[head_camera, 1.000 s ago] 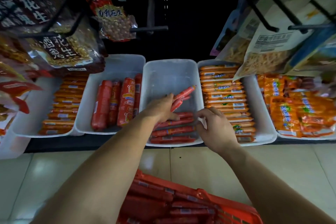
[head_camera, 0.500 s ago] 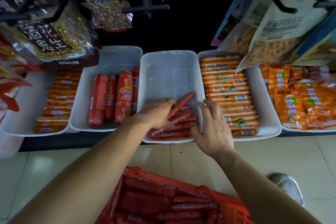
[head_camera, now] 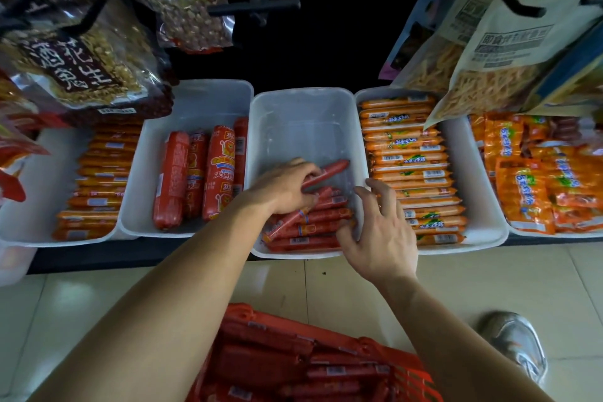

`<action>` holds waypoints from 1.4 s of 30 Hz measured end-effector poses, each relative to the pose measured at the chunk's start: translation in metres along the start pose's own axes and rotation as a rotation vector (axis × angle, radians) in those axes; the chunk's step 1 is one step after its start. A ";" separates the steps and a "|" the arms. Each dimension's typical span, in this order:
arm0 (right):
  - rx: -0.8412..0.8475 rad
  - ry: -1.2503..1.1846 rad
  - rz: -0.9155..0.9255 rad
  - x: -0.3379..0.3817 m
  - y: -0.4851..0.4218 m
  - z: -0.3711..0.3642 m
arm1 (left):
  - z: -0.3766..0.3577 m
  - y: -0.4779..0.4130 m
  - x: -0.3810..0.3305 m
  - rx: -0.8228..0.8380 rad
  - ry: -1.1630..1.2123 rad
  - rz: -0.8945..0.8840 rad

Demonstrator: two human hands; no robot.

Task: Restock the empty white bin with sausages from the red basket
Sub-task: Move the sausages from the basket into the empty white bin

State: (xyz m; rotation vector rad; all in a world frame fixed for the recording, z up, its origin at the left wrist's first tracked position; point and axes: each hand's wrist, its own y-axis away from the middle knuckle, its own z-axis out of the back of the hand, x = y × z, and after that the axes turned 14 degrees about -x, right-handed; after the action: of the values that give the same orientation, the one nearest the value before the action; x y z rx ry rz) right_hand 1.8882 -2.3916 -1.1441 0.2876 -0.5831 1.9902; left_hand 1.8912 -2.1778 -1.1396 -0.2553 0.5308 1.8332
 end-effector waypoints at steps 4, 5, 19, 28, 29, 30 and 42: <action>-0.010 0.017 0.011 0.000 0.001 0.000 | -0.001 0.004 -0.003 0.141 -0.070 0.001; -0.012 0.024 0.010 0.000 0.001 -0.001 | -0.004 0.005 -0.002 0.168 -0.106 -0.005; -0.024 0.055 0.027 0.000 0.004 -0.003 | -0.015 -0.003 0.009 -0.226 -0.137 -0.146; -0.036 0.069 0.032 0.001 0.003 -0.006 | -0.022 -0.014 0.012 -0.105 -0.104 -0.101; -0.039 0.068 0.033 0.001 0.003 -0.006 | -0.023 -0.012 0.012 -0.097 -0.110 -0.104; -0.041 0.070 0.035 0.000 0.003 -0.006 | -0.026 -0.010 0.012 -0.096 -0.116 -0.107; 0.153 0.101 -0.001 0.017 0.006 0.040 | 0.026 0.108 -0.018 -0.199 0.038 -0.008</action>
State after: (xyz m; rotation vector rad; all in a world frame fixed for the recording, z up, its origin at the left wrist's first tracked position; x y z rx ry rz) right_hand 1.8732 -2.4018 -1.1043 0.2791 -0.3673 2.0393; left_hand 1.7971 -2.2068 -1.0841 -0.4271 0.3728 1.8784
